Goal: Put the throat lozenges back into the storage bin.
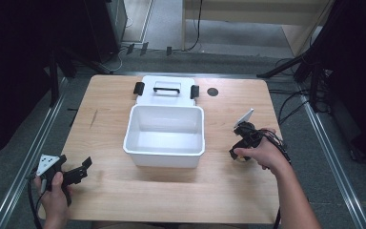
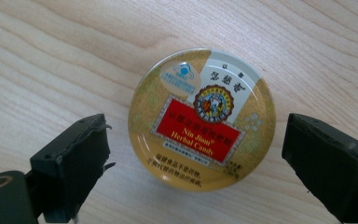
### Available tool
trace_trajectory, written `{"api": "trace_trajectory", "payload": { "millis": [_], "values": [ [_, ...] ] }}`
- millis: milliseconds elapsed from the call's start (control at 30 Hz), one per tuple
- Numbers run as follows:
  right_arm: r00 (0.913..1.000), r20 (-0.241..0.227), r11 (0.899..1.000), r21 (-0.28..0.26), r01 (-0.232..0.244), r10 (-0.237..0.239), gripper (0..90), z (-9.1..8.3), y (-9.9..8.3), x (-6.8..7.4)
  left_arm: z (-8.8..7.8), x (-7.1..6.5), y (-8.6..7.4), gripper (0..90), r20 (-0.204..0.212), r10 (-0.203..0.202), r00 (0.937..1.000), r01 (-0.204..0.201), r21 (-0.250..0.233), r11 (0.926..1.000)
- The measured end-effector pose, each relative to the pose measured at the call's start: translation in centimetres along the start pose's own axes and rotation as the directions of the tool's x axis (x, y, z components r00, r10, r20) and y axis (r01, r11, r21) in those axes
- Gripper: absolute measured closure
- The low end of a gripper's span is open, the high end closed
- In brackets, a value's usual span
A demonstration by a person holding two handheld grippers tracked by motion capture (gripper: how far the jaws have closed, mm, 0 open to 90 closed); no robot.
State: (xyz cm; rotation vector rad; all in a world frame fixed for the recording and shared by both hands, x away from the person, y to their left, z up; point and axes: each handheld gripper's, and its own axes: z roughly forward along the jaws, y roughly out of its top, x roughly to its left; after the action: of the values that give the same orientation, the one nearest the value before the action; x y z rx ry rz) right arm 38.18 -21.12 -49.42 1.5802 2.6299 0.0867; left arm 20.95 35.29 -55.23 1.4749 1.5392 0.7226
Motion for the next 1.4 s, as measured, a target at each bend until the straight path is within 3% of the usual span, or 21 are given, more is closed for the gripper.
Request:
{"api": "trace_trajectory", "payload": {
  "millis": [300,400,467,667,800,1100,1400],
  "values": [
    [0.9994,0.011,0.999,0.015,-0.034,0.034,8.2,0.8,0.3,-0.2,0.0,0.0,0.0,0.0,0.003,0.001,1.0,-0.001,0.002,1.0],
    [0.9987,0.011,0.999,0.019,-0.049,0.049,16.2,1.0,0.2,-0.2,0.0,0.0,0.0,0.0,0.001,0.001,1.0,-0.001,0.0,1.0],
    [0.9997,0.011,1.0,0.008,-0.022,0.022,19.6,1.0,0.1,-0.1,0.0,0.0,0.0,0.0,0.001,0.001,1.0,-0.001,0.001,1.0],
    [0.9988,-0.031,0.999,-0.014,-0.038,0.038,20.2,0.5,0.0,-0.4,0.0,0.0,0.0,0.0,0.0,0.0,1.0,0.0,0.0,1.0],
    [0.9991,-0.031,0.999,-0.038,-0.03,0.029,20.2,-0.3,0.0,-0.6,0.0,0.0,0.0,0.0,0.001,0.0,1.0,0.0,0.001,1.0],
    [0.9979,-0.026,0.996,-0.066,0.057,-0.059,20.3,-2.5,0.0,0.1,0.0,0.0,0.0,0.0,0.001,0.0,1.0,0.0,0.001,1.0],
    [0.9864,-0.016,0.983,-0.089,0.161,-0.163,20.3,-5.2,0.6,1.4,0.0,0.0,0.0,0.0,0.001,-0.001,1.0,0.001,0.001,1.0]
  ]
}}
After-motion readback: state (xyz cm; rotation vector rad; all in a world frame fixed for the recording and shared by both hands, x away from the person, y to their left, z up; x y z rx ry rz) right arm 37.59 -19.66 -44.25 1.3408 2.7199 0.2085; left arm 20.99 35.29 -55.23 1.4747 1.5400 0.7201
